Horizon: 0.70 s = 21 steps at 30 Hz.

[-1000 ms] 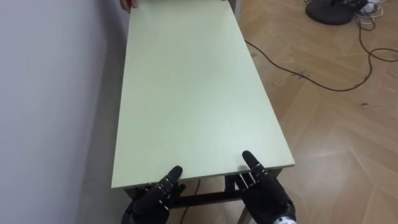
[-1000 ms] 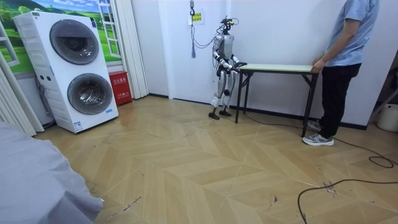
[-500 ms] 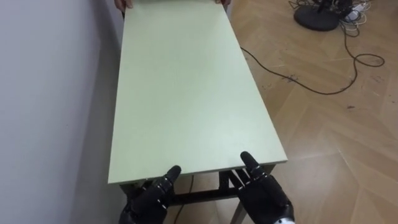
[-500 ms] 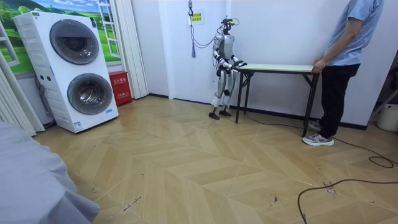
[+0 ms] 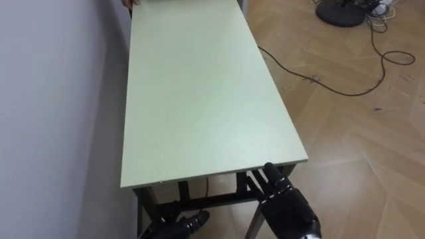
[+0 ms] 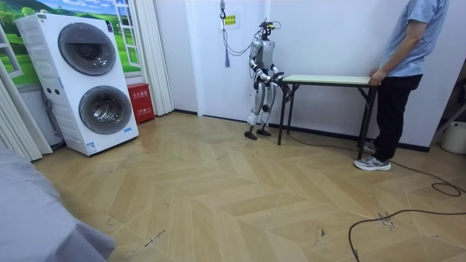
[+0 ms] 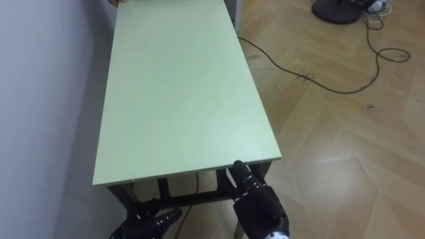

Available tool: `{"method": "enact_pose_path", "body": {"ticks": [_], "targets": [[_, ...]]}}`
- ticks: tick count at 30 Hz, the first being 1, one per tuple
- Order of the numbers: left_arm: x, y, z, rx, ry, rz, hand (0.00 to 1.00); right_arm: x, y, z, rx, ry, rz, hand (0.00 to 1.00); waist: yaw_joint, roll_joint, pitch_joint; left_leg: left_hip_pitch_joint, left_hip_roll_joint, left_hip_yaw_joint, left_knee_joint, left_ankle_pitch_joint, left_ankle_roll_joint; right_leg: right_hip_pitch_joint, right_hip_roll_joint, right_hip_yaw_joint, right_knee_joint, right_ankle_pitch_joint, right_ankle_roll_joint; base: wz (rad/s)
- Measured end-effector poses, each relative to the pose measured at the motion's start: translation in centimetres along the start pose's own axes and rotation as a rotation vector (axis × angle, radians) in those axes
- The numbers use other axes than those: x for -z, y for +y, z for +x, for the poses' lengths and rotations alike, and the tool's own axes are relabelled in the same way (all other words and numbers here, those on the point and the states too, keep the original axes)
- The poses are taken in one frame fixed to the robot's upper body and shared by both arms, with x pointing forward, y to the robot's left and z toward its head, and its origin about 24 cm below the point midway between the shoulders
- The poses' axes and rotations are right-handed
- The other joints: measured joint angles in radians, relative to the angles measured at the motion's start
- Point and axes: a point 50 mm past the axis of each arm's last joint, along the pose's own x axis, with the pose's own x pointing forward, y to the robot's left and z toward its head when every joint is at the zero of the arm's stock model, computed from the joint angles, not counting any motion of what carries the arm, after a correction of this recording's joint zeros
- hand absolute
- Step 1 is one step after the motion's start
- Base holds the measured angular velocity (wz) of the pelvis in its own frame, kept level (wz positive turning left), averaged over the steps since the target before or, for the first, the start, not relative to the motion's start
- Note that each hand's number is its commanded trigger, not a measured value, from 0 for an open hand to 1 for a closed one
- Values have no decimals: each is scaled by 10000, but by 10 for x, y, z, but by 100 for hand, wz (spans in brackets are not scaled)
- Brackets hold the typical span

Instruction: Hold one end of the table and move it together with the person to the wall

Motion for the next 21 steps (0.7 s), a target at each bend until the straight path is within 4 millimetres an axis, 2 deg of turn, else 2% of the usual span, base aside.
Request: {"method": "enact_pose_path", "body": {"ticks": [4,7,14,21], "targets": [[9,20,-4,-759,497,51,0,4,-11,-5,311,204,-141,0,-34,-132,-25,32,0,-24,-19,-4,-5,31,2,-29,3,0,0,1],[13,32,-8,-1209,811,339,0,6,-20,-9,731,418,-402,0,-34,-217,-5,25,-1,-43,-21,-6,-7,31,4,-28,0,5,-6,1],[13,45,-13,-1746,661,339,0,4,-42,-20,1769,635,-902,0,-62,-183,-21,38,-1,-53,-25,-6,-5,30,21,99,-30,16,-24,0],[19,64,-19,-2590,844,345,0,3,-80,-48,3667,966,-1250,0,-17,-154,-36,47,4,-49,-46,-13,-19,21,26,101,-56,15,-23,-2]]}}
